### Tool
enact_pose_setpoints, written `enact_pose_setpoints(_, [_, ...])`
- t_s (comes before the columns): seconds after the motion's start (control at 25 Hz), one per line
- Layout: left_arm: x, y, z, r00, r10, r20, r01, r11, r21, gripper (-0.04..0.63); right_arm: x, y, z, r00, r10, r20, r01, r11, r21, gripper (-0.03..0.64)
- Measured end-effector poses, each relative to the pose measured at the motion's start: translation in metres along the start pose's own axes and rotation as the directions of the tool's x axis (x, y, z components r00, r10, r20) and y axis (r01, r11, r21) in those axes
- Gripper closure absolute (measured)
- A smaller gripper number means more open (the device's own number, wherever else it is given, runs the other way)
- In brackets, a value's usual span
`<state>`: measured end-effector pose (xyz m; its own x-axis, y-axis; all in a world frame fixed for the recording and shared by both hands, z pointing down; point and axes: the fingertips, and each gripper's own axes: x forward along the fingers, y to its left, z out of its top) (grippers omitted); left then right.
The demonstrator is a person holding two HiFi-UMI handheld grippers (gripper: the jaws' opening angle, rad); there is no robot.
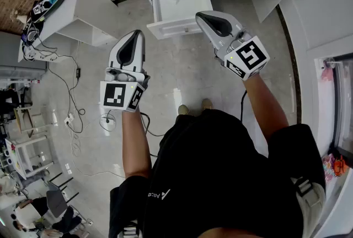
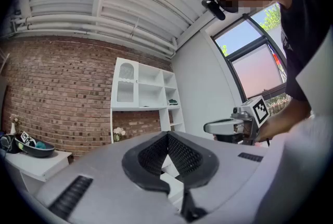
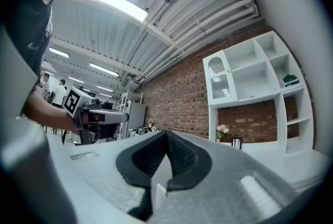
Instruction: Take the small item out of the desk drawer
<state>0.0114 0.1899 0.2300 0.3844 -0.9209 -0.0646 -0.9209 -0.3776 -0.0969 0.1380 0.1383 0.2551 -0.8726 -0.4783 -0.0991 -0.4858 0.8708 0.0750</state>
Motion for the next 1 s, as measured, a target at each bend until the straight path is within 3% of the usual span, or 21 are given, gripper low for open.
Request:
enact_pose_setpoints(0.48, [0.023,-0.012,-0.001,0.999,0.039,-0.011,-0.038,0.999,0.014,0.595,-0.009,-0.032,-0.001,0.999,0.017,0.037,-0.019,0.999,0.050,0.615])
enact_pose_setpoints(1.0, [0.071,0.034,-0.015,0.998,0.056,0.001,-0.056,0.998,0.015,0.595,0.042,-0.086,-0.036,0.998,0.013,-0.063,-0.013,1.000,-0.009,0.615])
